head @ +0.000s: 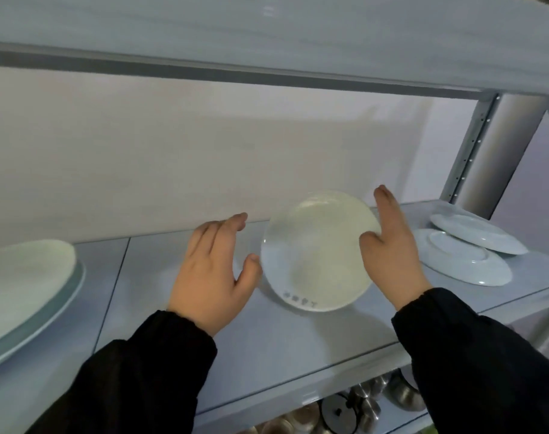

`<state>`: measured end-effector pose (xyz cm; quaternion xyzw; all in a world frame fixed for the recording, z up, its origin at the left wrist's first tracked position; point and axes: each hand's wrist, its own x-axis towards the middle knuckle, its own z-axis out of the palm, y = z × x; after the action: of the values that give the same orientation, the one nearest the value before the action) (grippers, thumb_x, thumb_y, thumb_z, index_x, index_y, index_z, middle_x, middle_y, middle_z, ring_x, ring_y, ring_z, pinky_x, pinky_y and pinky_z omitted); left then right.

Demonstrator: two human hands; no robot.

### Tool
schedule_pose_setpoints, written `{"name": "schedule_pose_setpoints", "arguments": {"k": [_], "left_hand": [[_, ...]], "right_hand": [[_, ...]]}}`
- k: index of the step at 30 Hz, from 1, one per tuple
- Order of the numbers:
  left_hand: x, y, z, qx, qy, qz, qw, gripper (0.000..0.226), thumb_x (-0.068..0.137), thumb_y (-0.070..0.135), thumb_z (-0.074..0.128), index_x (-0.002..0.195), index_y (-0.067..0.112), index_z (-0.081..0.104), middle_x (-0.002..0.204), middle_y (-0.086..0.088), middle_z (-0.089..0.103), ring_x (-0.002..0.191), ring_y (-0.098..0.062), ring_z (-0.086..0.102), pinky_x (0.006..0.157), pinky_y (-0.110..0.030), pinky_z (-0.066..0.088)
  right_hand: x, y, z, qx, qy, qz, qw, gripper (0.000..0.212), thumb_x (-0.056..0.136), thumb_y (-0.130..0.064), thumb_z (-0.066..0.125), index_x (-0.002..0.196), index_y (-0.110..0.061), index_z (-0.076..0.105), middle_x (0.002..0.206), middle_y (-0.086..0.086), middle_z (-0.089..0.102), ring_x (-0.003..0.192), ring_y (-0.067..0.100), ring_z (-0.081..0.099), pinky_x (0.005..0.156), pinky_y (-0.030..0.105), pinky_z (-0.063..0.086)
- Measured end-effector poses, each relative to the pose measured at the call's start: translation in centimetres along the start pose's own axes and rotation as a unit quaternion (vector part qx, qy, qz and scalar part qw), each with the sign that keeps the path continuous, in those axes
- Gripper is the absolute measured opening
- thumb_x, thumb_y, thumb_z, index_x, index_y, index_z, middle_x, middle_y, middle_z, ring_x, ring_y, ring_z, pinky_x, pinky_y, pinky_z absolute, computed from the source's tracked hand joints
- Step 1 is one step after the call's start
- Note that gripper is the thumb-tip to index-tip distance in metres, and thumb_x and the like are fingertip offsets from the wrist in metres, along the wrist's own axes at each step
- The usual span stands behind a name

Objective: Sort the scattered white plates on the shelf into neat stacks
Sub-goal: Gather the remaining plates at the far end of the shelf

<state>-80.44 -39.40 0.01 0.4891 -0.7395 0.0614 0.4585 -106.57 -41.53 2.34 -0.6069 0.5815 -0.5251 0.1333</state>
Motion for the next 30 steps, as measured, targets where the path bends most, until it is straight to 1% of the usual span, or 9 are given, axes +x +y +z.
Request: {"name": "schedule_pose_setpoints", "arguments": {"k": [5,9,12,13,16,21,24,27,30], "left_hand": [[0.1,0.0,0.0,0.007,-0.005,-0.007,1.0,0.051,0.087,0.033,0.046,0.135,0.015,0.046,0.122,0.006,0.054,0.119,-0.015,0.041,0.096,-0.014,0.027],[0.1,-0.2,0.1,0.009,-0.01,-0.009,1.0,0.051,0.088,0.034,0.046,0.135,0.015,0.046,0.121,0.006,0.054,0.118,-0.015,0.041,0.098,-0.011,0.025],[0.1,-0.3,0.3,0.011,-0.013,-0.014,1.0,0.051,0.088,0.035,0.044,0.135,0.015,0.047,0.122,0.007,0.055,0.118,-0.015,0.042,0.098,-0.008,0.024],[0.1,-0.4,0.4,0.011,-0.015,-0.015,1.0,0.051,0.088,0.036,0.044,0.134,0.015,0.047,0.121,0.007,0.055,0.118,-0.015,0.042,0.098,-0.01,0.026],[0.1,-0.5,0.5,0.008,-0.023,-0.016,1.0,0.053,0.087,0.038,0.044,0.135,0.014,0.048,0.12,0.006,0.056,0.116,-0.016,0.044,0.096,-0.013,0.028],[0.0,-0.8,0.5,0.025,-0.044,-0.015,0.999,0.053,0.086,0.044,0.045,0.133,0.022,0.055,0.123,0.006,0.057,0.119,-0.011,0.043,0.097,-0.006,0.023],[0.0,-1.2,0.5,0.032,-0.063,-0.032,0.997,0.052,0.085,0.05,0.042,0.129,0.028,0.059,0.123,0.01,0.058,0.119,-0.008,0.042,0.095,-0.007,0.023],[0.0,-1.7,0.5,0.055,-0.087,-0.067,0.992,0.057,0.082,0.057,0.036,0.128,0.033,0.059,0.123,0.014,0.058,0.12,-0.009,0.043,0.091,-0.018,0.031],[-0.1,-2.0,0.4,0.066,-0.1,-0.092,0.989,0.056,0.082,0.06,0.033,0.126,0.035,0.059,0.122,0.017,0.058,0.117,-0.009,0.046,0.087,-0.022,0.034]], "right_hand": [[-1.5,0.4,4.9,0.138,-0.082,0.106,0.981,0.072,0.089,0.002,0.04,0.151,-0.034,0.036,0.151,-0.012,0.042,0.134,0.013,0.044,0.114,0.033,0.036],[-1.8,0.9,7.0,0.124,-0.144,0.107,0.976,0.07,0.089,0.004,0.037,0.147,-0.035,0.042,0.147,-0.016,0.044,0.133,0.004,0.041,0.107,0.021,0.033],[-1.8,1.5,7.4,0.094,-0.171,0.076,0.978,0.069,0.089,0.007,0.036,0.14,-0.037,0.05,0.149,-0.016,0.044,0.138,0.002,0.037,0.116,0.023,0.028],[-1.7,1.8,7.4,0.081,-0.18,0.071,0.978,0.068,0.089,0.007,0.036,0.139,-0.035,0.052,0.149,-0.015,0.043,0.139,0.002,0.036,0.114,0.017,0.027],[-1.6,2.1,7.3,0.047,-0.21,0.067,0.974,0.057,0.092,0.004,0.039,0.136,-0.028,0.057,0.144,-0.014,0.044,0.14,0.007,0.035,0.092,-0.006,0.023],[-2.1,2.0,7.1,-0.091,-0.295,-0.02,0.951,0.047,0.094,-0.034,0.055,0.14,-0.04,0.051,0.161,-0.01,0.024,0.151,0.009,0.005,0.117,0.026,0.01],[-2.5,1.9,7.0,-0.127,-0.317,-0.043,0.939,0.047,0.091,-0.048,0.053,0.139,-0.045,0.05,0.163,-0.012,0.021,0.152,0.009,-0.001,0.122,0.035,0.009],[-2.4,1.8,7.0,-0.152,-0.316,-0.058,0.935,0.047,0.091,-0.05,0.054,0.138,-0.044,0.052,0.161,-0.011,0.026,0.152,0.01,0.003,0.123,0.035,0.009],[-2.4,2.1,6.9,-0.152,-0.307,-0.066,0.937,0.042,0.092,-0.046,0.057,0.134,-0.038,0.057,0.154,-0.01,0.038,0.149,0.008,0.014,0.119,0.024,0.01]]}}
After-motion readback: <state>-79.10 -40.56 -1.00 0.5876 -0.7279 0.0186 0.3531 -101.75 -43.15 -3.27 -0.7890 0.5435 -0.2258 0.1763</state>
